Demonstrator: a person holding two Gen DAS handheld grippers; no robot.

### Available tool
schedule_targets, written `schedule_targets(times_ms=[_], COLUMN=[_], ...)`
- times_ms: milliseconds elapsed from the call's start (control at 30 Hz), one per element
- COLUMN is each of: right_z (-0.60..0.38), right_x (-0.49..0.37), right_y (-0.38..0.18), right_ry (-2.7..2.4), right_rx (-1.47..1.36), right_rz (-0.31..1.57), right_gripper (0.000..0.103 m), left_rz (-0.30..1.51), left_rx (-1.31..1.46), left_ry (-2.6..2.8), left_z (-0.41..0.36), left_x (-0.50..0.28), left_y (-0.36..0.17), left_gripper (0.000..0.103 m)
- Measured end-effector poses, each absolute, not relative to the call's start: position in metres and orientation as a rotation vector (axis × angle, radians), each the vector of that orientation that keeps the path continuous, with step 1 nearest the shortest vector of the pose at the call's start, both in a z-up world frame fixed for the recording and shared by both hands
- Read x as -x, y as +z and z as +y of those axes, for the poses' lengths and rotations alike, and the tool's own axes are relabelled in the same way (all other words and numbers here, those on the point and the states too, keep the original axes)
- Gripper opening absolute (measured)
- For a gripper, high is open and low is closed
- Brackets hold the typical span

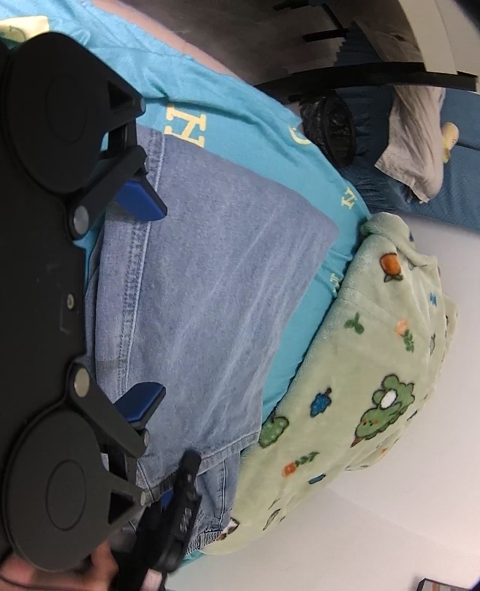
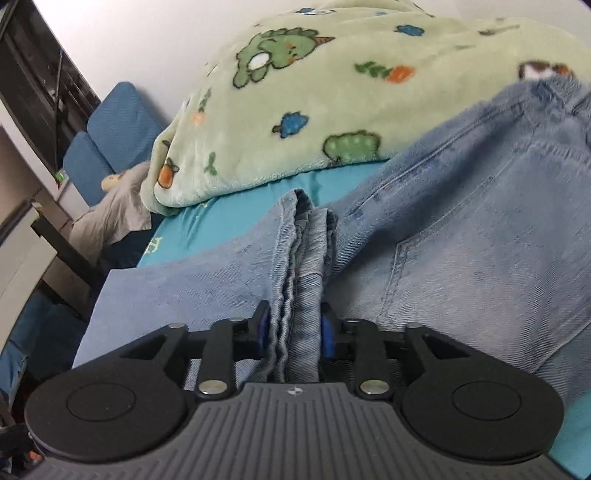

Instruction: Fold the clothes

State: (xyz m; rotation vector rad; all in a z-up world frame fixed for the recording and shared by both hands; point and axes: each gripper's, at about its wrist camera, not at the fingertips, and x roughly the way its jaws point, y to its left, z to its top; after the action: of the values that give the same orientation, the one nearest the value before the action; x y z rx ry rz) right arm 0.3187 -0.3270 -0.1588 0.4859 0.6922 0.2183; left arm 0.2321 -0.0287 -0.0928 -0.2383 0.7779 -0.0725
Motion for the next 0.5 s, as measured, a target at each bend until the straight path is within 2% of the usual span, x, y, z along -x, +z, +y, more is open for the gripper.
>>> schedule_targets(times_ms=[267,333,367,467,500], right_z=[-0.401,-0.433,-0.448,-0.489,-0.5], right_x=[-0.28,-0.27,-0.264,-0.247,-0.242], right_y=[-0.112,-0.111,-0.113,-0.132,-0.139], right_ry=[0.047,-0.047,-0.1,-0.218,-0.246], right_rx=[-0.508,-0.58,-0.618,-0.789,-0.849], right_rz=[0.67,0.67,0.671,0.652,0.643], right_gripper=[0.046,0.052,0.059,0.067,0.076], left_rz=[0.802,0.8,0.801,0.8,0.802], left_rx=[0.152,0.159,0.163,0.173,0.163], left_ry=[-0.07,-0.077,-0.081,-0.08,-0.072], left_z=[-0.042,-0.043,-0.043,-0.043,-0.044], left_x=[-0.226,-0.224,-0.224,-0.225,-0.226], left_y=[-0.088,-0.087,-0.086,-0.086,-0.087], left_gripper=[0.094,0.094,0.094,0.094,0.094])
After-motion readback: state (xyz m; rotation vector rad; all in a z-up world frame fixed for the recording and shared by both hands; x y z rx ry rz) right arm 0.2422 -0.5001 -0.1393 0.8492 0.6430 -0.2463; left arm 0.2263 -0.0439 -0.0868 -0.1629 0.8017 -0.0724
